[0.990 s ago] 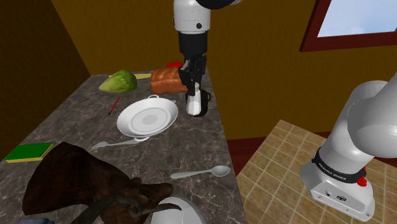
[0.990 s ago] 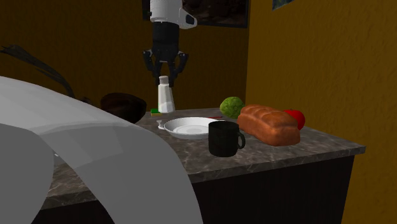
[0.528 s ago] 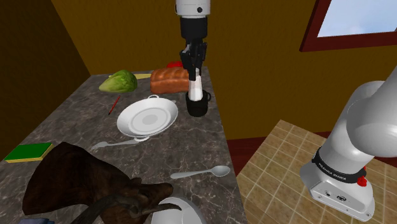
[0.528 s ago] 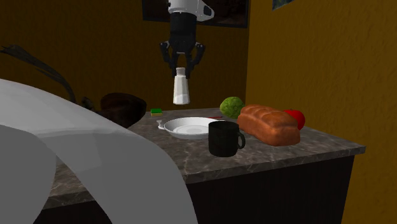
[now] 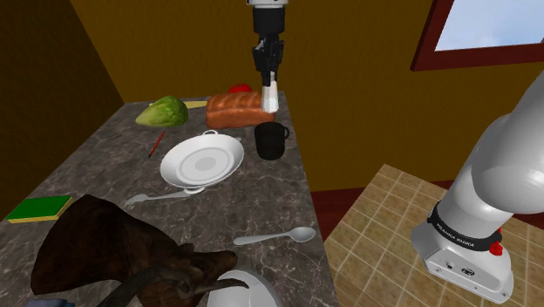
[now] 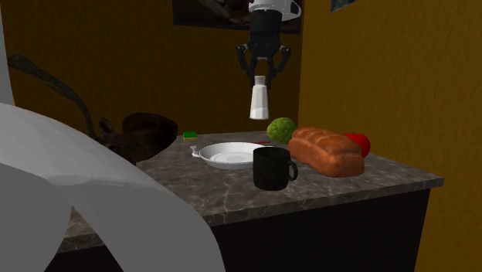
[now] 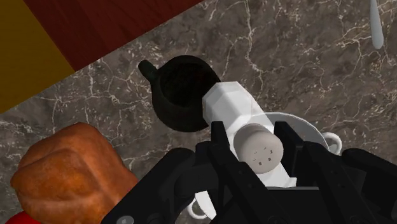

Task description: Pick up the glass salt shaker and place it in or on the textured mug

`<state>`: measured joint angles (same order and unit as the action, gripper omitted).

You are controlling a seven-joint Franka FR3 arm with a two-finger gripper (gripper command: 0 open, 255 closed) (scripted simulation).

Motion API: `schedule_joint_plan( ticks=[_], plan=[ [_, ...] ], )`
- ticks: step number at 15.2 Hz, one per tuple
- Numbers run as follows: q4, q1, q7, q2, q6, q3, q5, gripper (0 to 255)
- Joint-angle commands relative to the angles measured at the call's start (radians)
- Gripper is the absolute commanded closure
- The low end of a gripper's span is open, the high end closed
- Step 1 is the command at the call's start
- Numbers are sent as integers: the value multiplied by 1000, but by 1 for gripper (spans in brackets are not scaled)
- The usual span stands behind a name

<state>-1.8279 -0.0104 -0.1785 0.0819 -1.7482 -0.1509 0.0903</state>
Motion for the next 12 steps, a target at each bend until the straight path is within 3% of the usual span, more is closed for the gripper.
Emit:
schedule_joint_plan(
  ticks=[1, 3, 12],
  plan=[
    [70, 17, -32, -47, 27, 18, -9, 255],
    [135, 33, -62, -92, 50, 35, -15, 255],
    [11, 32, -70, -89, -71, 34, -13, 255]
  ],
)
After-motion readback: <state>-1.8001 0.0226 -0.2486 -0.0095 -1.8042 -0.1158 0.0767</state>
